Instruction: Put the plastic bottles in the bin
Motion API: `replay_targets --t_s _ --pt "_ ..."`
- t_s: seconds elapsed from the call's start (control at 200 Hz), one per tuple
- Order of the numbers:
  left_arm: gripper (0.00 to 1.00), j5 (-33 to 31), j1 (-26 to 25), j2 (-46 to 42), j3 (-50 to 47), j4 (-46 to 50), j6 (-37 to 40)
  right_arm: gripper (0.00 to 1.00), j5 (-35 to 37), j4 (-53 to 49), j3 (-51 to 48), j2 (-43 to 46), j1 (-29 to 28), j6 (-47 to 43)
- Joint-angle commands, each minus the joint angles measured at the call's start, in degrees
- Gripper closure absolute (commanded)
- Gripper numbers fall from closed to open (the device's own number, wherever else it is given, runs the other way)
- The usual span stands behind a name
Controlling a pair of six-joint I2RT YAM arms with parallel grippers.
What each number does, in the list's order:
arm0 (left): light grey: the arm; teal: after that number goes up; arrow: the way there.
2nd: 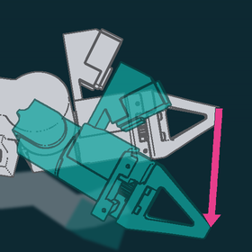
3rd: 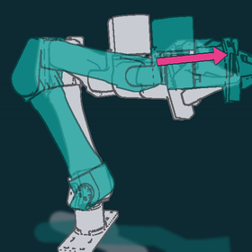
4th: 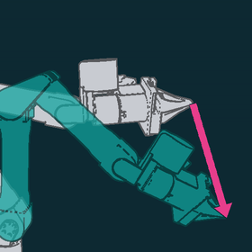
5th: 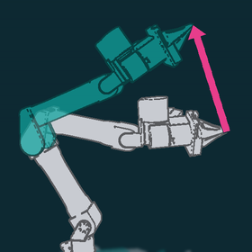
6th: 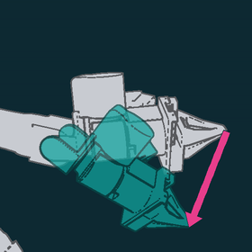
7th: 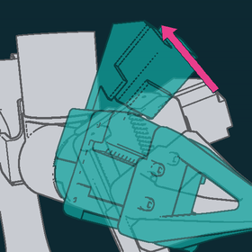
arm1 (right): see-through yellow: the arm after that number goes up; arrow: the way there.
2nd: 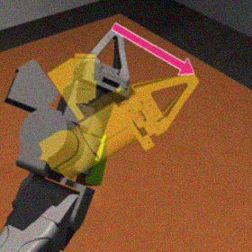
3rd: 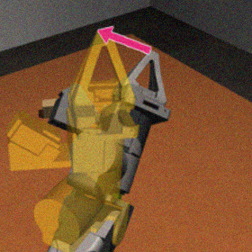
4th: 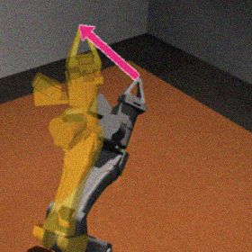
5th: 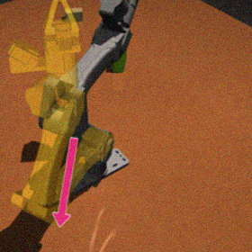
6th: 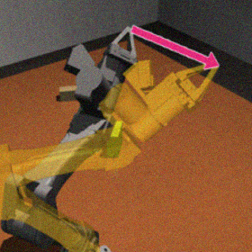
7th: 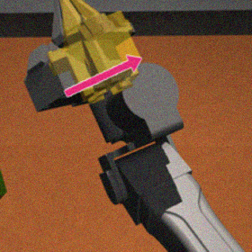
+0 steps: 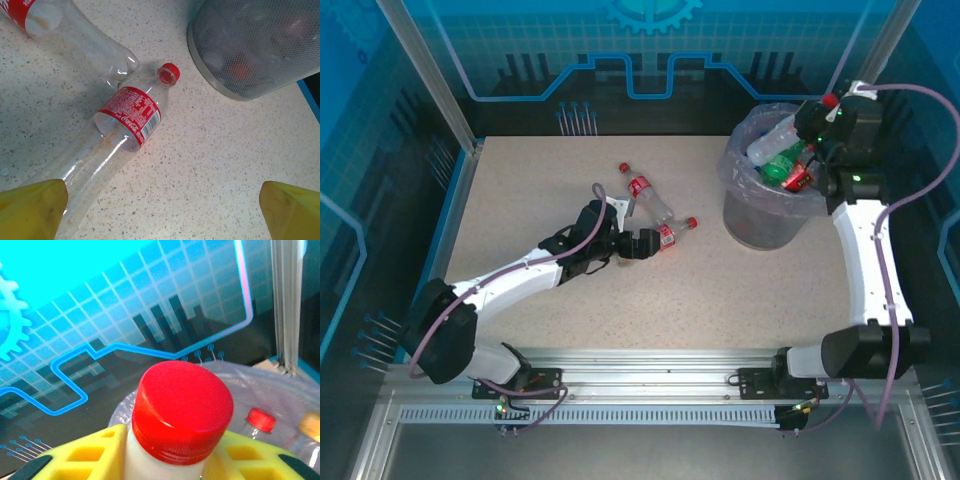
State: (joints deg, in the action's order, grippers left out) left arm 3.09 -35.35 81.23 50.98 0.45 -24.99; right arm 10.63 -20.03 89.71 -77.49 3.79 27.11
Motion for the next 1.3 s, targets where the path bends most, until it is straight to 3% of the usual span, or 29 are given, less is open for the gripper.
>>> replay_targets --t_s 0.0,0.405,0.64,0.735,0.956,1.146,1.291 --pt "0.01 2.1 0.3 1.4 1.0 -1.9 0.2 0.61 3.5 -5.5 1.8 3.6 3.1 -4.9" --pt "0.01 2.6 0.3 2.1 1.6 -1.7 0.3 0.60 -12.1 -12.7 0.0 4.1 16.3 -1.8" --pt "0.01 3.1 0.4 2.9 1.9 -2.0 -0.1 0.61 -18.9 -9.7 -1.7 -0.8 15.8 1.5" --pt "0.01 3.1 0.4 2.9 2.0 -2.1 -0.2 0.61 -16.8 -4.6 -3.9 -0.9 12.8 3.1" --pt "0.01 3.1 0.3 2.9 2.5 -1.5 0.0 0.61 -2.9 8.3 -7.7 -0.9 5.3 2.5" --pt "0.01 2.6 0.3 3.2 2.6 -1.2 0.5 0.61 8.5 18.1 -9.3 -1.3 1.7 -3.2" --pt "0.01 0.9 0.3 4.3 4.3 1.7 3.0 0.61 12.3 22.8 -9.1 -3.0 0.9 -8.7"
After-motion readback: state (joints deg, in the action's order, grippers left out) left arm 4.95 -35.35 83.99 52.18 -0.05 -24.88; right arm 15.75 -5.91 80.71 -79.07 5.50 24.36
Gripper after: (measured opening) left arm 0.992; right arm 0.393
